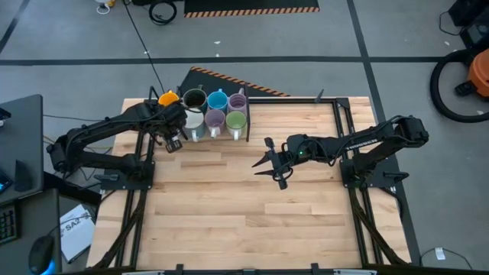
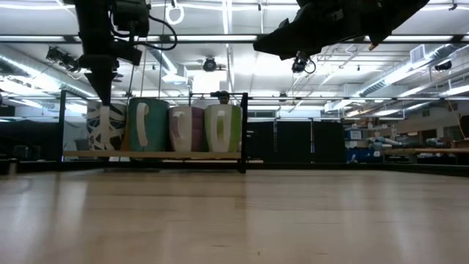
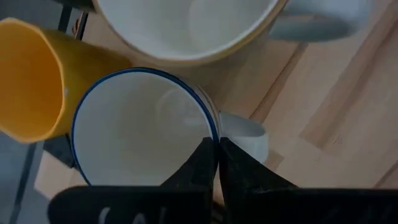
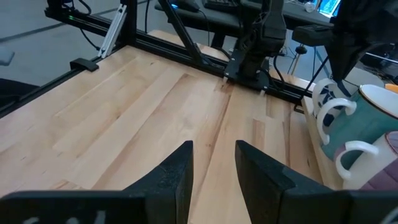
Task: Place coffee mugs
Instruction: Put the blue patterned mug on the shelf
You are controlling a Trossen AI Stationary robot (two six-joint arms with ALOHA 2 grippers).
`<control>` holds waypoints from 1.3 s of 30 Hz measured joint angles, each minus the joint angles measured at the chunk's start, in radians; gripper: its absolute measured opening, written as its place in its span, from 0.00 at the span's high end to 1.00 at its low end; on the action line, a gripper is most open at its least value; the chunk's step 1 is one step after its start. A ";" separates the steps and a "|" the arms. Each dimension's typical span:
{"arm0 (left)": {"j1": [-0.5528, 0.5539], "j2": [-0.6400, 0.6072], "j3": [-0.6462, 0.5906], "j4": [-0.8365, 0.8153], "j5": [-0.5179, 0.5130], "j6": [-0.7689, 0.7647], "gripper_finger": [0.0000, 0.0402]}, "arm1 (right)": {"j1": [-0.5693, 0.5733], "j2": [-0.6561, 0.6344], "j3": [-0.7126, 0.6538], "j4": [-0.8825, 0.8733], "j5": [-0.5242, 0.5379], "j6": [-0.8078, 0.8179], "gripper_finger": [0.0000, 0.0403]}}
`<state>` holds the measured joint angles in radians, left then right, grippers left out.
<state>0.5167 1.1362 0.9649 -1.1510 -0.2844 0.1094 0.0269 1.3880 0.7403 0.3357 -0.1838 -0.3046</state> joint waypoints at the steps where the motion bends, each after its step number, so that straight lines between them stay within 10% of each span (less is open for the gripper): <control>1: 0.000 0.000 0.000 -0.008 -0.007 0.000 0.95 | 0.000 0.000 0.000 0.000 -0.001 0.000 0.69; 39: 0.002 -0.099 -0.004 -0.053 0.033 0.246 0.95 | 0.010 0.000 0.000 -0.015 -0.028 -0.029 0.69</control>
<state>0.5190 1.0374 0.9611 -1.2035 -0.2511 0.3553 0.0364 1.3880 0.7406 0.3204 -0.2115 -0.3332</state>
